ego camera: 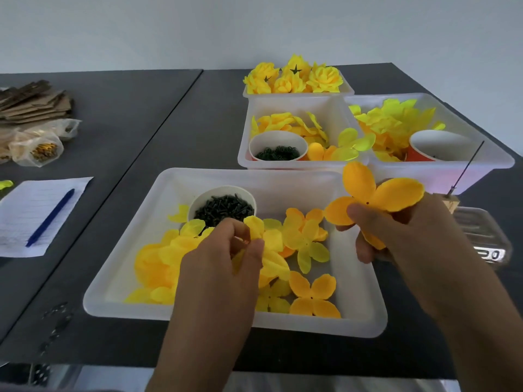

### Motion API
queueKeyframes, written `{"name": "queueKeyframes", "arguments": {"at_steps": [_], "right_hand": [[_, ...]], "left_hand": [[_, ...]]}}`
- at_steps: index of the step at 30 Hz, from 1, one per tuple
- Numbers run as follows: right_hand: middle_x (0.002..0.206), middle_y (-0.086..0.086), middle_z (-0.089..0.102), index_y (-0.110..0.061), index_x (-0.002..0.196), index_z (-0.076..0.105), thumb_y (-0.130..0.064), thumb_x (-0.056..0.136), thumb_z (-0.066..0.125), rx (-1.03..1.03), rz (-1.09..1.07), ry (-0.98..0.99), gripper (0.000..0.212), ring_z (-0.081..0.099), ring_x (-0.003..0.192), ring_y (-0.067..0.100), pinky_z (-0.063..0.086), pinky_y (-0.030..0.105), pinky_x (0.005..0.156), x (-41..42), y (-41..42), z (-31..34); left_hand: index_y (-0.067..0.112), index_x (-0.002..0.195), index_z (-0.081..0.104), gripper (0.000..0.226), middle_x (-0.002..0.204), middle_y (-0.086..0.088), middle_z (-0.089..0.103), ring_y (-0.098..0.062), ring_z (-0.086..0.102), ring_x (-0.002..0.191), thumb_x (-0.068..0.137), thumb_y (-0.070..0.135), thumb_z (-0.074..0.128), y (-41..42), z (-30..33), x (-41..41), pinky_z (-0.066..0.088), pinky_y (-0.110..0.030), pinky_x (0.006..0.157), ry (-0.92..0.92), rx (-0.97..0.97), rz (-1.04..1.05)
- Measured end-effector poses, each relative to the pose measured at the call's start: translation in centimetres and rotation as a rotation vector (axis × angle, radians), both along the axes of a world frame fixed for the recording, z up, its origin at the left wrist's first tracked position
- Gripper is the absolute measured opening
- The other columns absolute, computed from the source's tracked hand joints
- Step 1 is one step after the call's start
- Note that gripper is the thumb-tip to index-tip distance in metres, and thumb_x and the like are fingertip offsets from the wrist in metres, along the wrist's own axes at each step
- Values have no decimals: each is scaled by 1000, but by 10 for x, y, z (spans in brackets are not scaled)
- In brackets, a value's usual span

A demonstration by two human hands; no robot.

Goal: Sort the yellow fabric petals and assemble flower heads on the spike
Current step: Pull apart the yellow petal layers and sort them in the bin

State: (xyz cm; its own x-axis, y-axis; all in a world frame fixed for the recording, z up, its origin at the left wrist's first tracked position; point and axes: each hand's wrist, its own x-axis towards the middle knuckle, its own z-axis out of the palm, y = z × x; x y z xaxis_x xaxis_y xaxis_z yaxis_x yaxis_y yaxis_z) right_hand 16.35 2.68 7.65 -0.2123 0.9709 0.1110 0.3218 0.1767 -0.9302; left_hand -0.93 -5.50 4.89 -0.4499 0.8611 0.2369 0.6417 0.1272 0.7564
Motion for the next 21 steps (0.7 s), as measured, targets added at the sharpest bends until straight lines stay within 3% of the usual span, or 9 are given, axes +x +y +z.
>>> {"name": "queueKeyframes", "arguments": {"at_steps": [3,9,11,13,15,17,19,21], "right_hand": [[49,3,62,-6,67,59,-22,87,59,-36,-28,-16,25,56,42,7,40,16,48,3,-1,-5],[53,0,62,-10,73,59,-22,84,62,-111,30,45,16,53,45,3,40,24,54,4,-1,-16],[58,0,64,-13,76,63,-18,83,64,-158,47,116,8,56,50,6,50,32,60,2,-1,-18],[62,-1,65,-19,78,65,-17,81,66,-197,71,145,3,59,56,8,52,39,70,-1,-1,-20],[64,-2,64,-25,80,66,-18,78,66,-215,105,149,7,59,59,9,53,41,74,-3,-2,-21],[66,1,63,-20,81,66,-19,76,65,-221,117,154,5,59,61,11,53,41,73,-6,-5,-21],[69,6,63,-16,83,65,-24,74,63,-180,106,121,11,56,56,9,52,28,62,-10,-10,-22],[74,4,64,-20,83,64,-24,77,60,-87,104,56,9,58,58,11,48,18,51,-16,-16,-22]], "left_hand": [[37,85,52,8,76,16,63,1,59,74,92,38,56,4,0,-15,42,-14,58,65,-122,-3],[35,90,58,7,79,12,61,-5,54,73,92,39,54,-7,4,-61,37,-25,58,134,-173,150],[29,97,65,16,93,1,60,-20,56,88,91,41,56,-9,-1,-73,43,-36,71,182,-302,208],[25,110,64,29,118,-10,51,-32,44,116,89,44,59,-9,-5,-75,35,-43,93,248,-434,298],[22,119,58,34,128,-15,44,-34,33,125,89,35,63,-8,-4,-66,27,-40,94,218,-349,383],[22,119,56,29,125,-13,46,-31,34,122,90,24,62,-9,4,-51,25,-34,89,206,-93,391],[30,110,58,22,119,-2,51,-25,39,117,89,28,55,-10,14,-33,23,-30,88,251,114,228],[41,99,60,19,116,10,52,-18,42,115,83,38,49,-7,22,-13,26,-33,87,289,183,22]]}}
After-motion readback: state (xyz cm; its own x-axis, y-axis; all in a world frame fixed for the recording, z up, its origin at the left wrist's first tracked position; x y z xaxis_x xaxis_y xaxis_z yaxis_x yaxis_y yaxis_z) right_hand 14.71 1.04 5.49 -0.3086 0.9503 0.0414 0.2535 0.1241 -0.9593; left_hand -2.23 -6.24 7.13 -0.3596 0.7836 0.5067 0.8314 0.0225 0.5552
